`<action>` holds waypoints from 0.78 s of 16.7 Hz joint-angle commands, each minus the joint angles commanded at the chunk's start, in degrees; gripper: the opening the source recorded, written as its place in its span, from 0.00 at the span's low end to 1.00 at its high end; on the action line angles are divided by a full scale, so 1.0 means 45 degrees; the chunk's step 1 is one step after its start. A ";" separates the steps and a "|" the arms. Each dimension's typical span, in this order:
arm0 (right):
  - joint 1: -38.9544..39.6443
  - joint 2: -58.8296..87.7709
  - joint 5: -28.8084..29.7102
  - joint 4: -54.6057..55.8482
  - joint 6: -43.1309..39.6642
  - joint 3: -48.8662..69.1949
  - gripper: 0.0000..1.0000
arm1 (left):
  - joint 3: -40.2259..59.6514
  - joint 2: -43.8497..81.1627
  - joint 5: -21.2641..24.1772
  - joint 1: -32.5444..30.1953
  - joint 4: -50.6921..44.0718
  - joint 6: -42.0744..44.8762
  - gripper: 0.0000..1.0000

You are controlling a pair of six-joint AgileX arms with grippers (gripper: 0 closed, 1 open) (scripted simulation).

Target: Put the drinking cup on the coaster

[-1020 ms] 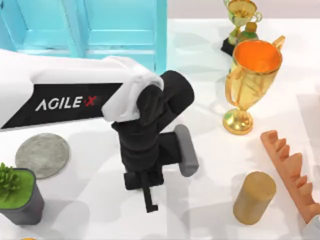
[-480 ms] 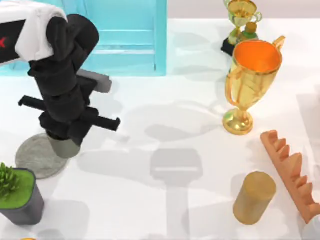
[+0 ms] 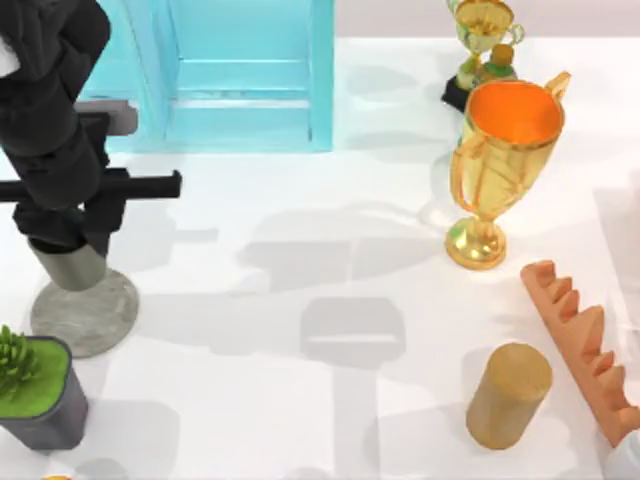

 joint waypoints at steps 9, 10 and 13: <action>0.0000 0.0000 0.0000 0.0000 0.0000 0.0000 1.00 | -0.1415 0.0602 -0.0004 0.0160 0.2160 0.0193 0.00; 0.0000 0.0000 0.0000 0.0000 0.0000 0.0000 1.00 | -0.1706 0.0688 0.0000 0.0191 0.2578 0.0217 0.00; 0.0000 0.0000 0.0000 0.0000 0.0000 0.0000 1.00 | -0.2168 0.0952 0.0014 0.0270 0.3107 0.0284 0.00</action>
